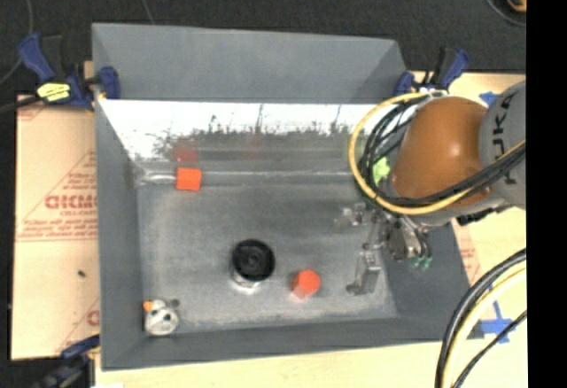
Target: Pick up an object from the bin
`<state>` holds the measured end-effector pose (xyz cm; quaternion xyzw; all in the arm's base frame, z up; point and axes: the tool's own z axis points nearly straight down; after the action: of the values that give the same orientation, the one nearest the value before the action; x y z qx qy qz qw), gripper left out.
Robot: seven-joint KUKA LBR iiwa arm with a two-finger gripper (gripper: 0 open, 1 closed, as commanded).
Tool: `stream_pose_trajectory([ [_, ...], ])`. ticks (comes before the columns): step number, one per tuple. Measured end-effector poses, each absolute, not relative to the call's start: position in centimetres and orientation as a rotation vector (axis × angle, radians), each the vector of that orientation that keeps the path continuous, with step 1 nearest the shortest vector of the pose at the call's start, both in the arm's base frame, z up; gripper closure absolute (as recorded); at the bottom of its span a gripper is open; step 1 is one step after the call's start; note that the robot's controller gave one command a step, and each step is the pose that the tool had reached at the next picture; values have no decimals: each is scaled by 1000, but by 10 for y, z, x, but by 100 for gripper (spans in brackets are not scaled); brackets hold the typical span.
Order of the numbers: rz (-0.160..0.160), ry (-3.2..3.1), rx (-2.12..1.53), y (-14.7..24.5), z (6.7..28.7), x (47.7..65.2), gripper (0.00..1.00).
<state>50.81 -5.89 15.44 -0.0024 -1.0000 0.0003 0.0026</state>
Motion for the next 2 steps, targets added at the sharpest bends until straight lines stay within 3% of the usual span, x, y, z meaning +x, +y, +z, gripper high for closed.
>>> stream_pose_trajectory([
  [1, 2, -3145, -3, -59, 159, 510, 0],
  [2, 3, -3142, 78, -19, 80, 487, 0],
])
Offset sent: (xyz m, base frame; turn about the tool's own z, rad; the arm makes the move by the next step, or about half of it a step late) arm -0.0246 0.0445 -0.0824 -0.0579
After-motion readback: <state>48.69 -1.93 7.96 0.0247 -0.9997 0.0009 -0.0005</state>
